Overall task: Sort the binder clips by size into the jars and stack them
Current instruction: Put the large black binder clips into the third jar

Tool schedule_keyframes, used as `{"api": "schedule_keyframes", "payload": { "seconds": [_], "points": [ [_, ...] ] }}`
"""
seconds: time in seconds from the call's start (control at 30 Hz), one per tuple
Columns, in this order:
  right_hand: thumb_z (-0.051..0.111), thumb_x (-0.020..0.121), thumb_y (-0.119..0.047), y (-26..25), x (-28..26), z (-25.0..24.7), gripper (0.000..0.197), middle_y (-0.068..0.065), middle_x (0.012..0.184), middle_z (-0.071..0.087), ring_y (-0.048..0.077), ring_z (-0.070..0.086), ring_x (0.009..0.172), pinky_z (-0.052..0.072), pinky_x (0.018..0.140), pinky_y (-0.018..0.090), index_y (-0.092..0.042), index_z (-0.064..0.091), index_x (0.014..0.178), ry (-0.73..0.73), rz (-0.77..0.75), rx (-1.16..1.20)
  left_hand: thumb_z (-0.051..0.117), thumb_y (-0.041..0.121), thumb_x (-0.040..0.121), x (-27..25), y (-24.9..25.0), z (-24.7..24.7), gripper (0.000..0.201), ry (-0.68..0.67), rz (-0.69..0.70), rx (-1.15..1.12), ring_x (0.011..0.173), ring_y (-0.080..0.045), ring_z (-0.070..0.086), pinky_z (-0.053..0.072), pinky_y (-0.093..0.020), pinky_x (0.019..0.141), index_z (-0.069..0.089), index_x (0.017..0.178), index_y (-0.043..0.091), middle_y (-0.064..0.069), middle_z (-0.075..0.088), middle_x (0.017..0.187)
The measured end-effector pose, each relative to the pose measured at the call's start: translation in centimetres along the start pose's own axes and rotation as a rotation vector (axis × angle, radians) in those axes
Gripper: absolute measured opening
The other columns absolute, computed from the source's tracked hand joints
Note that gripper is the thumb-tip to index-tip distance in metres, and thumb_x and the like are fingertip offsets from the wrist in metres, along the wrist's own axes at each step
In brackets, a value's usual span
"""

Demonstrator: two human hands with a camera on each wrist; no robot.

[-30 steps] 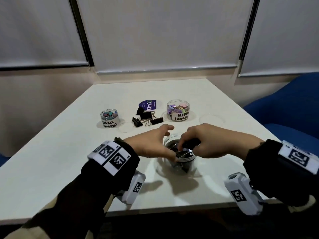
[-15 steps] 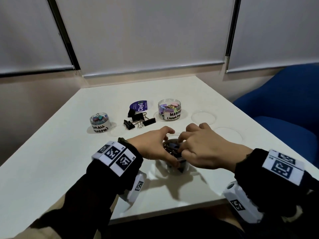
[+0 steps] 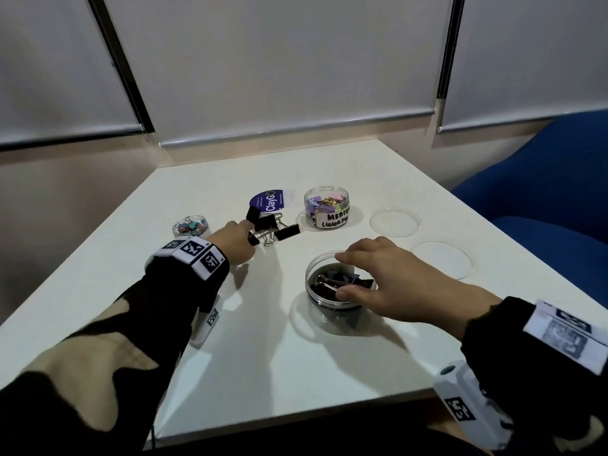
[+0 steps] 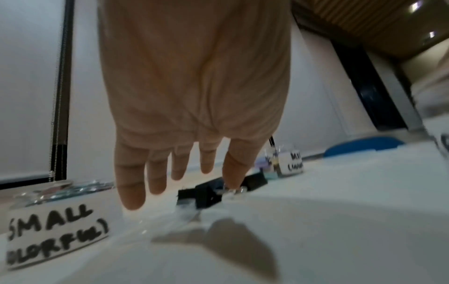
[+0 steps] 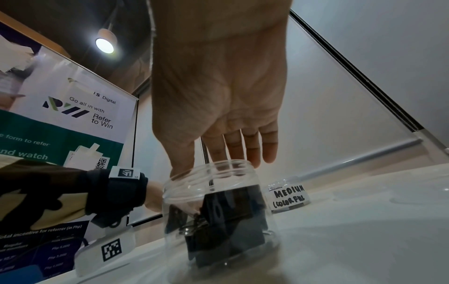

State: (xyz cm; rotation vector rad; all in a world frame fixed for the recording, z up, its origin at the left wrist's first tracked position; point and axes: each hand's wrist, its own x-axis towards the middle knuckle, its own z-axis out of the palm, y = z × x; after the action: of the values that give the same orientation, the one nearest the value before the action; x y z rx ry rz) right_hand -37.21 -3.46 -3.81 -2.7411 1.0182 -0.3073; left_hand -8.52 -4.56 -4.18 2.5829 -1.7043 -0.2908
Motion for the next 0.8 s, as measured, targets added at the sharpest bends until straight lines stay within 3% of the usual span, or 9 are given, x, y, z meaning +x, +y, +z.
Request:
{"api": "schedule_keyframes", "payload": {
  "seconds": [0.1,0.27,0.37,0.47,0.53,0.63,0.8],
  "points": [
    [0.055,0.089,-0.052,-0.1,-0.3,0.0,0.058,-0.008,0.137,0.046,0.015,0.038,0.123,0.035,0.102,0.028,-0.028,0.045,0.140,0.020,-0.008,0.009,0.049,0.016,0.090,0.8,-0.7,0.9,0.066,0.008,-0.002,0.094,0.130,-0.034,0.043,0.039,-0.041,0.104,0.025,0.150,0.024,-0.013,0.034,0.148],
    [0.053,0.089,-0.052,0.0,-0.5,0.1,0.055,-0.010,0.140,0.045,0.013,0.035,0.125,0.033,0.101,0.024,-0.031,0.045,0.140,0.031,-0.022,0.023,0.049,0.029,0.089,1.8,-1.1,1.2,0.046,0.033,0.021,0.156,0.117,-0.031,0.049,0.044,-0.039,0.094,0.046,0.134,0.029,-0.008,0.053,0.130],
    [0.055,0.089,-0.051,0.3,-0.4,0.2,0.055,-0.011,0.140,0.045,0.012,0.035,0.126,0.030,0.099,0.021,-0.031,0.046,0.140,0.049,-0.031,0.048,0.058,0.033,0.084,2.0,-0.6,0.9,0.038,0.079,0.063,0.183,0.115,-0.028,0.045,0.042,-0.039,0.091,0.054,0.121,0.032,-0.005,0.053,0.122],
    [0.056,0.088,-0.052,0.7,-0.4,0.3,0.058,-0.012,0.141,0.044,0.011,0.035,0.126,0.029,0.100,0.019,-0.030,0.045,0.141,0.058,-0.027,0.068,0.065,0.025,0.080,2.4,-0.2,1.0,0.043,0.079,0.096,0.201,0.120,-0.028,0.040,0.037,-0.038,0.087,0.055,0.122,0.032,-0.003,0.044,0.129],
    [0.055,0.088,-0.053,0.8,-0.5,0.4,0.059,-0.014,0.141,0.043,0.011,0.035,0.125,0.030,0.101,0.019,-0.030,0.045,0.141,0.057,-0.033,0.074,0.061,0.016,0.081,2.7,0.1,1.1,0.044,0.039,0.102,0.199,0.119,-0.027,0.042,0.040,-0.038,0.087,0.053,0.121,0.031,-0.002,0.047,0.131],
    [0.054,0.088,-0.055,1.0,-0.6,0.5,0.058,-0.015,0.142,0.042,0.010,0.036,0.124,0.030,0.101,0.019,-0.030,0.045,0.140,0.057,-0.039,0.078,0.056,0.016,0.085,2.9,0.5,1.2,0.039,0.016,0.119,0.159,0.114,-0.027,0.047,0.045,-0.040,0.091,0.051,0.121,0.028,-0.004,0.055,0.122],
    [0.057,0.087,-0.054,1.3,-0.6,0.6,0.060,-0.015,0.141,0.044,0.010,0.036,0.124,0.031,0.101,0.021,-0.030,0.044,0.140,0.059,-0.029,0.122,0.063,0.017,0.079,2.7,0.7,1.0,0.041,-0.004,0.130,0.101,0.097,-0.023,0.054,0.049,-0.036,0.084,0.051,0.118,0.026,-0.001,0.057,0.100]
  ]
}}
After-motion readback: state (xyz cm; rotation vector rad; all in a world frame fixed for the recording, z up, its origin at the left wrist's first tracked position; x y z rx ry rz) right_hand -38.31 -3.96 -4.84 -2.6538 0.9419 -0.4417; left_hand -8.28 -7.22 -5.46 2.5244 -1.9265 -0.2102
